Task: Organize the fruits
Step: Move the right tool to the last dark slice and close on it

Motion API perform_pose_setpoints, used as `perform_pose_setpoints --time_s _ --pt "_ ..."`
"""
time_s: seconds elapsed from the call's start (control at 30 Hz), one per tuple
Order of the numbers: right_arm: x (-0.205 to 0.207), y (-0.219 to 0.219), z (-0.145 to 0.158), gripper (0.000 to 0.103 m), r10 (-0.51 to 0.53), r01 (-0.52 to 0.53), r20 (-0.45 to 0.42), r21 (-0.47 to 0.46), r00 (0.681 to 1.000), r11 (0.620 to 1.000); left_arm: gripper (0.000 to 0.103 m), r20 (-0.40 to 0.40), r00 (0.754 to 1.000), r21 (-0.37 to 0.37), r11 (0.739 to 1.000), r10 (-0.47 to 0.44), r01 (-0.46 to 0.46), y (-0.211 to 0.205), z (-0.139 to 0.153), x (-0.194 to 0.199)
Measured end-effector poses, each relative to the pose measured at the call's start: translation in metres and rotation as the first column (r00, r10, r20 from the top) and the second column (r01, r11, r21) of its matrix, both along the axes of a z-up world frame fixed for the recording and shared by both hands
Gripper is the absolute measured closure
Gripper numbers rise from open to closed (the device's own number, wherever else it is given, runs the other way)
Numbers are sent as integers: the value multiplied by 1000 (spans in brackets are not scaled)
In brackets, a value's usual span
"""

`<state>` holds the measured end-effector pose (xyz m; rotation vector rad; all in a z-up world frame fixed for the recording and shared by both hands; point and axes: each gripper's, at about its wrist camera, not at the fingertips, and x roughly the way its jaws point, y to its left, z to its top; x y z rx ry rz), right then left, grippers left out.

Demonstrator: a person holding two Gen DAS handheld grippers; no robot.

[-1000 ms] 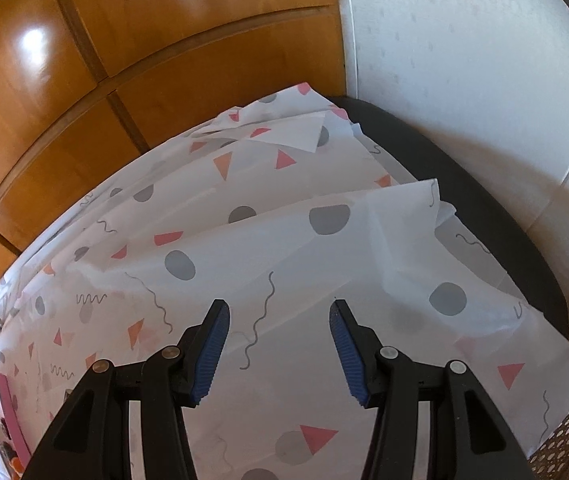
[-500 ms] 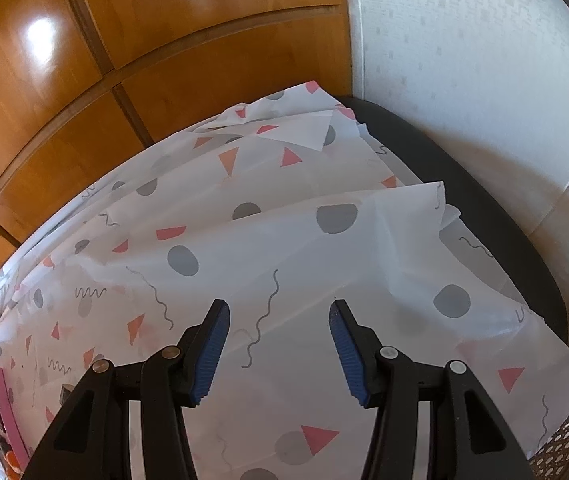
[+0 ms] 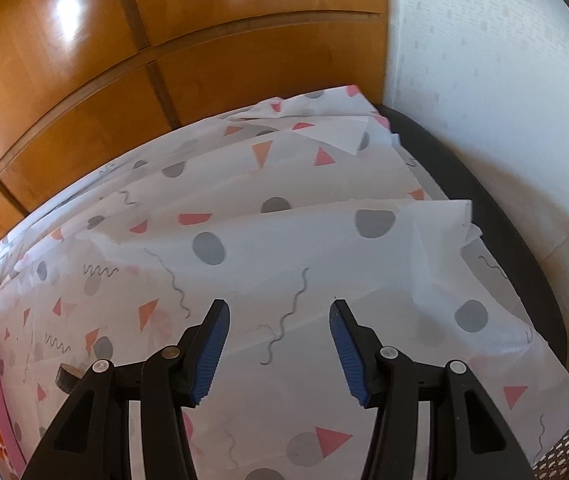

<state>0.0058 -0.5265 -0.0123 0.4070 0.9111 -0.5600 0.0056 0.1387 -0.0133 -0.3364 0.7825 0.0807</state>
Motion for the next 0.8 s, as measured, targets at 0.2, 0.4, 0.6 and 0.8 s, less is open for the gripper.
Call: perform_pose_setpoints --time_s 0.2,0.4,0.6,0.8 --pt "14 27 -3 50 150 -151 -11 -3 989 989 28 -21 999 -24 999 37 -38 14 -9 1" --pt "27 68 -6 50 336 -336 -22 2 942 942 28 -25 999 -17 999 35 -36 15 -11 1" --pt "40 113 -17 50 498 -497 -32 49 866 866 27 -34 999 -16 999 37 -37 16 -15 3" --pt "47 149 -25 50 581 -578 -54 66 812 814 27 -32 999 -6 999 40 -40 19 -17 3"
